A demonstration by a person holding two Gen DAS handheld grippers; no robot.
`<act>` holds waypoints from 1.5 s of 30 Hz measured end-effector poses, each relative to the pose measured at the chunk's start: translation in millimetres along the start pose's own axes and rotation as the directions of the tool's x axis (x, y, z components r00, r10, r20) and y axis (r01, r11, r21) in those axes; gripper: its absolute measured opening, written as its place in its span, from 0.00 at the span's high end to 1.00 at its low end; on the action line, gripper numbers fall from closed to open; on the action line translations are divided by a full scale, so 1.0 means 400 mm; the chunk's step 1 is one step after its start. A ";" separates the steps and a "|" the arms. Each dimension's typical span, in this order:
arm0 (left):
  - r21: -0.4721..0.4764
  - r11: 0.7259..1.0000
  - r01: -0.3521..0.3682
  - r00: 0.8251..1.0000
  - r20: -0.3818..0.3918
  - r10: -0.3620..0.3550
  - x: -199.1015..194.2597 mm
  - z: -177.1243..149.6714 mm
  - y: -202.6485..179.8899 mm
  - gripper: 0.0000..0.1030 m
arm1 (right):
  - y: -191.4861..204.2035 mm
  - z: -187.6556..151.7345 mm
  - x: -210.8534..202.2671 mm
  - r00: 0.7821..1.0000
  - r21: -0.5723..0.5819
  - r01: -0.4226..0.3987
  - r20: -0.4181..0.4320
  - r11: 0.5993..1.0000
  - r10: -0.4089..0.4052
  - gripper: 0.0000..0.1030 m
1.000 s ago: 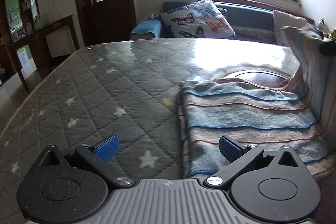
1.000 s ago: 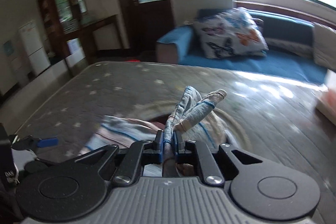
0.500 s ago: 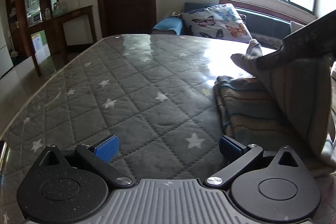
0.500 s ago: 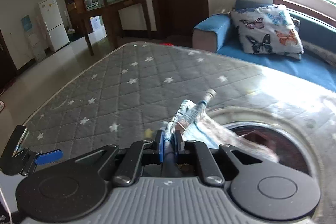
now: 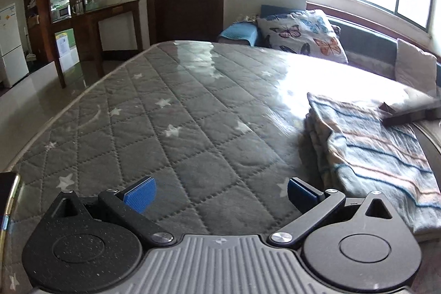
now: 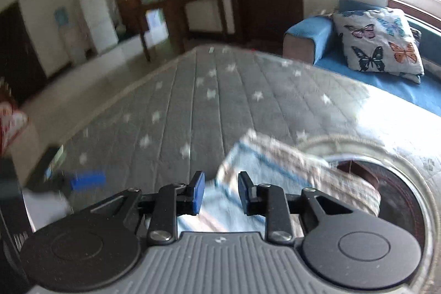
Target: Fold clothes
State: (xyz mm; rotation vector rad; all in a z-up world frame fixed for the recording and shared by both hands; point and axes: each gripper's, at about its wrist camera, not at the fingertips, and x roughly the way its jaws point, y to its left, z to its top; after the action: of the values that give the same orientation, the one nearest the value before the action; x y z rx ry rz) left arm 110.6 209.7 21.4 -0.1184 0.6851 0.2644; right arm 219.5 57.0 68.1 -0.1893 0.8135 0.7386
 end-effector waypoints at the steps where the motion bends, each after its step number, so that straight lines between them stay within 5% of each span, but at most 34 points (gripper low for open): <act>1: -0.005 1.000 -0.003 1.000 0.005 0.003 -0.002 0.005 0.004 0.00 | 0.008 -0.013 0.005 1.000 -0.028 0.000 -0.020 1.000 -0.001 0.73; 4: -0.012 1.000 -0.005 1.000 0.021 0.005 -0.010 0.022 0.010 0.00 | 0.045 -0.055 0.031 0.998 -0.118 -0.010 -0.056 0.993 0.003 0.66; 12: 0.017 0.999 0.041 0.998 0.052 -0.042 -0.022 0.065 -0.023 0.00 | 0.145 -0.143 0.065 0.999 -0.302 -0.002 -0.050 0.953 -0.014 0.65; 15: 0.037 0.997 0.070 0.995 0.062 -0.072 -0.021 0.082 -0.047 0.00 | 0.125 -0.152 0.023 0.999 -0.268 -0.029 -0.042 0.963 0.019 0.56; 23: 0.111 0.987 0.117 0.990 0.060 -0.124 0.040 0.125 -0.138 0.00 | 0.034 -0.202 -0.019 0.998 -0.190 0.002 -0.062 0.982 -0.014 0.53; 29: 0.155 0.986 0.055 0.998 -0.030 -0.051 0.147 0.118 -0.152 0.00 | -0.006 -0.258 -0.035 0.996 -0.174 -0.013 -0.094 0.985 -0.004 0.51; 36: 0.186 0.982 -0.020 0.999 -0.027 0.026 0.181 0.128 -0.139 0.00 | -0.042 -0.275 -0.083 0.994 -0.163 -0.043 -0.107 0.986 0.026 0.47; 45: 0.220 0.975 0.005 1.000 0.010 -0.008 0.194 0.182 -0.194 0.00 | -0.176 -0.184 -0.062 0.999 -0.079 0.037 -0.011 0.996 -0.038 0.46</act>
State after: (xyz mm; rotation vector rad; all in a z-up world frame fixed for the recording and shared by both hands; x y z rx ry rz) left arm 234.3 164.9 29.4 0.0926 0.6991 0.1810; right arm 211.2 -39.2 27.2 -0.2795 0.7913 0.7354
